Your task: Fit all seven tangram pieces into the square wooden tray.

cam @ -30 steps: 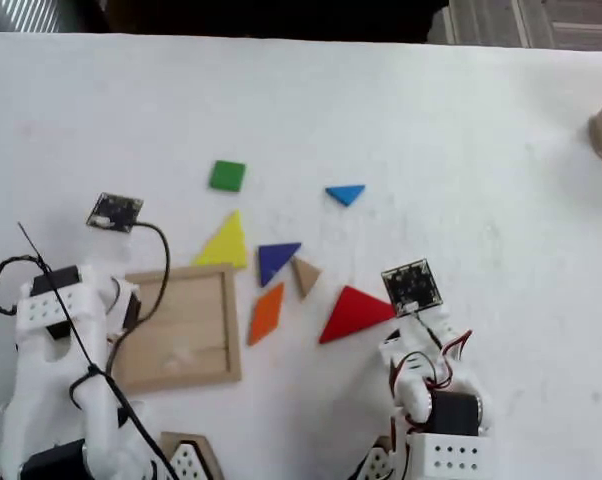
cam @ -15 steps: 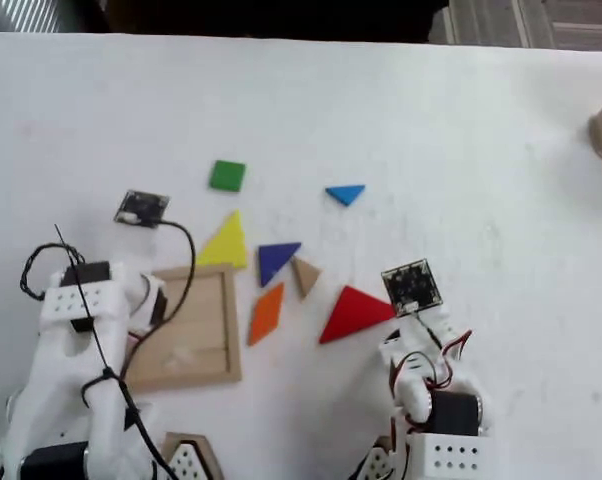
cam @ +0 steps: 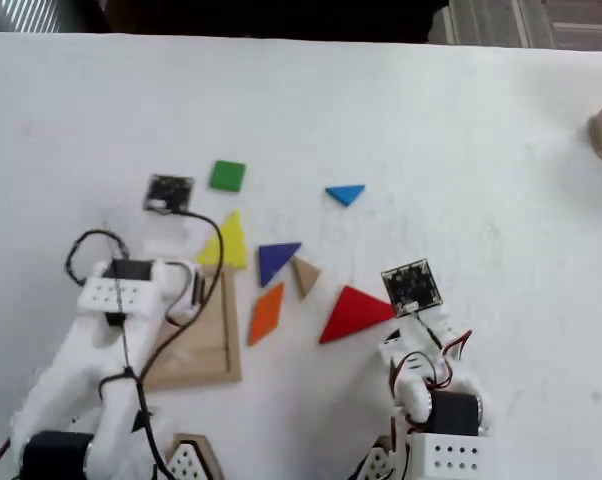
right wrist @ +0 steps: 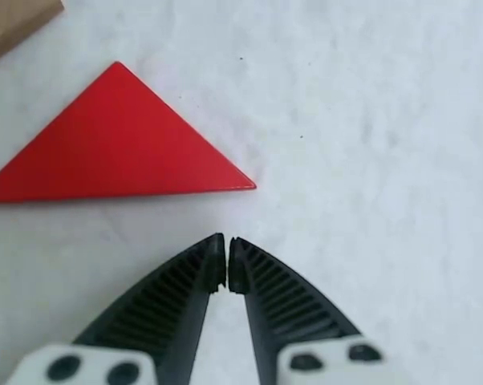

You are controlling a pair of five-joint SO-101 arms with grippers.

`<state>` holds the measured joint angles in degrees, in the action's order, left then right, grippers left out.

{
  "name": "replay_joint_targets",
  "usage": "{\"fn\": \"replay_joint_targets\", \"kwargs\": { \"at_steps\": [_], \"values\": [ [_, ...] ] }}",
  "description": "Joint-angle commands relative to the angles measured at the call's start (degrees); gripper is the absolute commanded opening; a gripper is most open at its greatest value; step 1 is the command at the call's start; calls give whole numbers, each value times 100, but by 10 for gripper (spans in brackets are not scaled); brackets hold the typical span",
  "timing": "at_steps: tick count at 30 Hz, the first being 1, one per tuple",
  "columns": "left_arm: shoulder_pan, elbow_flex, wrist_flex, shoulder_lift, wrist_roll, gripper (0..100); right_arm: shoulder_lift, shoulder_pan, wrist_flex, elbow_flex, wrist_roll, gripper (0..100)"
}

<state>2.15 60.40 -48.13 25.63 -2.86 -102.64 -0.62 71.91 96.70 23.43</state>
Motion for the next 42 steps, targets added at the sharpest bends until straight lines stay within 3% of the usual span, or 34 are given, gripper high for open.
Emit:
{"fn": "replay_joint_targets", "kwargs": {
  "at_steps": [1, 6, 11, 16, 26, 35, 42],
  "values": [
    [-286, -431, 343, -646, 193, 109, -48, 48, -92, 9, 18, 18],
    [-312, -958, 501, -1640, 193, 49, -48, 48, -92, 9, 18, 18],
    [-347, -1240, 53, -1921, 185, 23, -48, 48, -92, 9, 18, 18],
    [-743, -958, -316, -1666, 149, 23, -48, 48, -92, 9, 18, 18],
    [-1789, 554, -299, -101, 141, 23, -48, 48, -92, 9, 18, 18],
    [-1930, 941, -545, 400, 141, 23, -48, 48, -92, 9, 18, 18],
    [-2967, 958, -844, 303, -879, 23, -48, 48, -92, 9, 26, 18]
  ]
}}
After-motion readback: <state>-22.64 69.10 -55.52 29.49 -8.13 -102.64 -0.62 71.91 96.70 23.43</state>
